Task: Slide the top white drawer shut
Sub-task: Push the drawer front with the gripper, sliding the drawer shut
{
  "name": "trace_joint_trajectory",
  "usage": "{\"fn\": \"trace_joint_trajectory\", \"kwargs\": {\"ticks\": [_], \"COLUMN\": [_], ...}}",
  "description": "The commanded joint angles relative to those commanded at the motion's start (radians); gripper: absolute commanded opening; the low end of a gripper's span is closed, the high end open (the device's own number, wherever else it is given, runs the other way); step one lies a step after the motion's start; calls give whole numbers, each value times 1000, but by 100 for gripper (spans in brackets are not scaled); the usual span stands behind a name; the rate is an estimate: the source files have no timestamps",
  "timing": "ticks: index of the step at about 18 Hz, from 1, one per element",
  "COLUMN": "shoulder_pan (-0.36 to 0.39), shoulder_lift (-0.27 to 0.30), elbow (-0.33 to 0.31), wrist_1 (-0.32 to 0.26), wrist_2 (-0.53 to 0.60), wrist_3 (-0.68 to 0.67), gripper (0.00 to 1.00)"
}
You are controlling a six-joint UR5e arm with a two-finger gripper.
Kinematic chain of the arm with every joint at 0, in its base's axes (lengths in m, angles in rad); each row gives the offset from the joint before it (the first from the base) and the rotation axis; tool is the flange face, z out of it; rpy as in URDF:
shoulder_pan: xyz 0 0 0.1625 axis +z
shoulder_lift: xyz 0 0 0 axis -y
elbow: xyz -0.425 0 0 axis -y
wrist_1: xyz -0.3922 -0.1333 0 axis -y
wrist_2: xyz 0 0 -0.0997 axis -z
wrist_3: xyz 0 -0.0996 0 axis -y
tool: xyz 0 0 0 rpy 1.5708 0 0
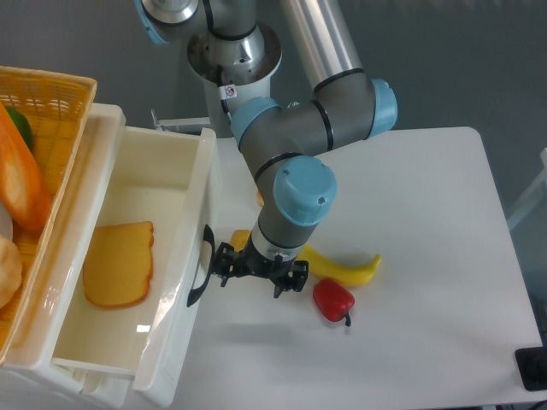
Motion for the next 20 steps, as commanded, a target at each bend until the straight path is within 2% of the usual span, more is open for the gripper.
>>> {"fn": "trace_joint_trajectory", "kwargs": {"ticks": [20], "shoulder_pan": [-80], "shoulder_lift": [28], "elbow": [-3], "wrist_1": [3], "wrist_2": [-5], "wrist_3": [5], "gripper": [100]}}
